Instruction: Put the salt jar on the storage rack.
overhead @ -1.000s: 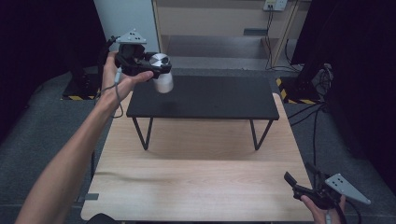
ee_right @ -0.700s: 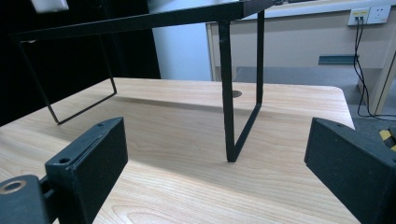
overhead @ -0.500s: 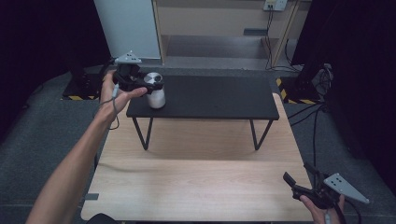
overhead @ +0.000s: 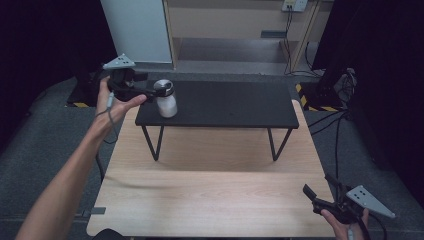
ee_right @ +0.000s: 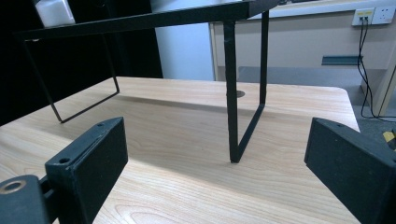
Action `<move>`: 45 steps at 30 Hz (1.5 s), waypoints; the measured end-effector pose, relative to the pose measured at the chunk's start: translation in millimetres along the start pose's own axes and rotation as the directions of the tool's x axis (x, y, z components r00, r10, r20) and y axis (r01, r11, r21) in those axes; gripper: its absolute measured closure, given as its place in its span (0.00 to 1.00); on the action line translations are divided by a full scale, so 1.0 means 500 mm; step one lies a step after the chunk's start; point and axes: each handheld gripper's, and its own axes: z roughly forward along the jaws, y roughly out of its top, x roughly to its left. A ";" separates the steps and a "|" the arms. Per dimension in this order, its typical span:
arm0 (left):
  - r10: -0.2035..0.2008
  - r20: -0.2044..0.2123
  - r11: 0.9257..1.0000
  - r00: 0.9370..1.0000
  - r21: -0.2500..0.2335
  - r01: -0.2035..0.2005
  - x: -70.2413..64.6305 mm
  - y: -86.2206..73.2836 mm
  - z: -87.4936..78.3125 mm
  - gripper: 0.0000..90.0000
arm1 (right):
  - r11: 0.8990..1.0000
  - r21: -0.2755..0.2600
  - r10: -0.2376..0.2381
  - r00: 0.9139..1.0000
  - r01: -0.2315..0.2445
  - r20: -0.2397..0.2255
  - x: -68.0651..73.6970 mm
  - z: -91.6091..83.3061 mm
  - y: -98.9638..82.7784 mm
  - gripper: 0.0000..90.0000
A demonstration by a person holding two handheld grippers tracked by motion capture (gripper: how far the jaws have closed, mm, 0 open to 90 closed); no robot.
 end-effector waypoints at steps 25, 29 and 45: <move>0.090 0.166 0.989 0.982 -0.131 -0.068 -0.097 0.038 -0.148 0.05 | 1.000 -0.013 -0.004 1.000 0.004 -0.015 0.000 0.004 0.002 0.06; 0.116 0.176 0.989 0.978 -0.115 -0.097 -0.106 0.000 -0.153 0.05 | 1.000 -0.010 -0.005 1.000 0.005 -0.017 0.001 0.006 0.003 0.06; 0.172 0.146 0.979 0.974 -0.133 -0.153 -0.153 -0.143 -0.165 0.06 | 1.000 -0.009 -0.007 1.000 0.007 -0.020 0.001 0.007 0.003 0.06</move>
